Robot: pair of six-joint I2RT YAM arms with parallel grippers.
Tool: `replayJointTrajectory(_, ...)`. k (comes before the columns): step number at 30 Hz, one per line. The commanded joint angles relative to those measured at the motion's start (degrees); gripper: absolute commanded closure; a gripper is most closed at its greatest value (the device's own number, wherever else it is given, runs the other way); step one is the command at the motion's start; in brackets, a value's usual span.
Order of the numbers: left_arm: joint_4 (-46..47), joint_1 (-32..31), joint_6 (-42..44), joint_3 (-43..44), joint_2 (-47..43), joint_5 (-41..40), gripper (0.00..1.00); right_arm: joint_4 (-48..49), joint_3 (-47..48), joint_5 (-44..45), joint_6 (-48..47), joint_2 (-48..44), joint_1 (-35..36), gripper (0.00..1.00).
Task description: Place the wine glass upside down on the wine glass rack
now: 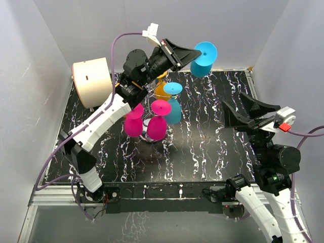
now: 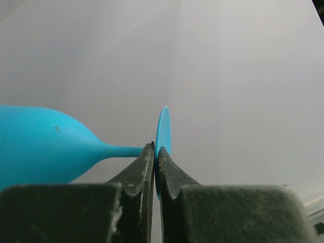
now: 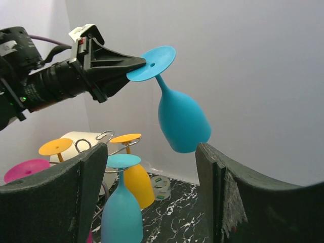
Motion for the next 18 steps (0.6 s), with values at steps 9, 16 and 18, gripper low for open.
replayJointTrajectory(9,3.7,11.4,-7.6,6.6,2.3,7.2,1.0,-1.9,2.3,-0.6,5.2,-2.9,0.3,0.31)
replayJointTrajectory(16,3.9,17.6,-8.2,5.2,1.2,6.4,1.0,-2.7,2.3,0.1,6.8,-4.2,0.3,0.31)
replayJointTrajectory(18,4.3,20.3,-7.4,5.1,0.9,6.4,1.0,-2.7,2.4,-0.5,6.9,-4.3,0.3,0.31)
